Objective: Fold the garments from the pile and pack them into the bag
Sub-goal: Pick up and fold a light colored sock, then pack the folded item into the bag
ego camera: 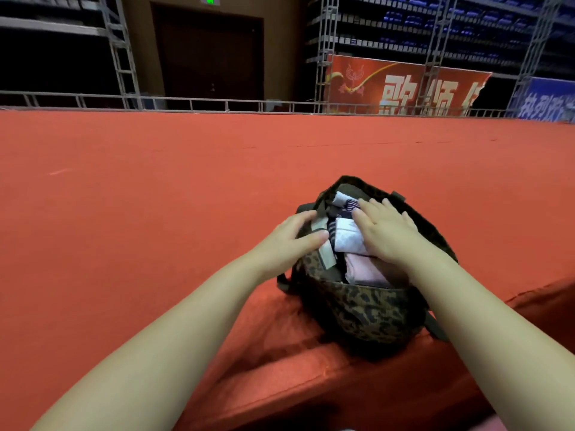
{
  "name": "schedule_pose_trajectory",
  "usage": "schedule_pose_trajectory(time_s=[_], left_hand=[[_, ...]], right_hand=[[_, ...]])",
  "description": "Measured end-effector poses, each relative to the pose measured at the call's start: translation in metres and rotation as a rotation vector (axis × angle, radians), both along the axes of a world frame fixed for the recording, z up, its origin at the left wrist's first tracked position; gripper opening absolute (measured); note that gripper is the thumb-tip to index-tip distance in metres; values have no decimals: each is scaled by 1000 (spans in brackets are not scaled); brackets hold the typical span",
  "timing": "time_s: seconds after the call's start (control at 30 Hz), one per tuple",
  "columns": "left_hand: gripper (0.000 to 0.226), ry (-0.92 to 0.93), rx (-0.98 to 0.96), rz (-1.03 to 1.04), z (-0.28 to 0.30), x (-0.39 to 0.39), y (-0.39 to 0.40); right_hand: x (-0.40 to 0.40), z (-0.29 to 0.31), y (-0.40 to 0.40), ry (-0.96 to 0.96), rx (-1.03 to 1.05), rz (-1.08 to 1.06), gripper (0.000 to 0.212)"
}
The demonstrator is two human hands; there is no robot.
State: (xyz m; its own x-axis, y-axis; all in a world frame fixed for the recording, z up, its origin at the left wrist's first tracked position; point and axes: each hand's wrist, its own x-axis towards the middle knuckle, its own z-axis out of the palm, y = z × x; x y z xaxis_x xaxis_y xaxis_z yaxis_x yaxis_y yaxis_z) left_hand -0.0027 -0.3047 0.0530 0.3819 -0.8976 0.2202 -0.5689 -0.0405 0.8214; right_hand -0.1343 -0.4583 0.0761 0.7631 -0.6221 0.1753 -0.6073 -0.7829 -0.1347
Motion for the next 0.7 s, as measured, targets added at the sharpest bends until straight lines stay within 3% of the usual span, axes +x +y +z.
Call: schedule_pose_trajectory(time_s=[0.13, 0.2, 0.43, 0.7], left_hand=[[71, -1, 31, 68, -6, 34, 51], [59, -47, 51, 123, -11, 56, 83], [35, -56, 193, 404, -44, 142, 242], [21, -26, 270, 682, -73, 204, 408]], right_hand=[[45, 3, 45, -98, -14, 156, 45], [74, 0, 76, -115, 72, 224, 53], [190, -48, 213, 46, 343, 492, 60], [293, -109, 355, 147, 393, 734, 61]])
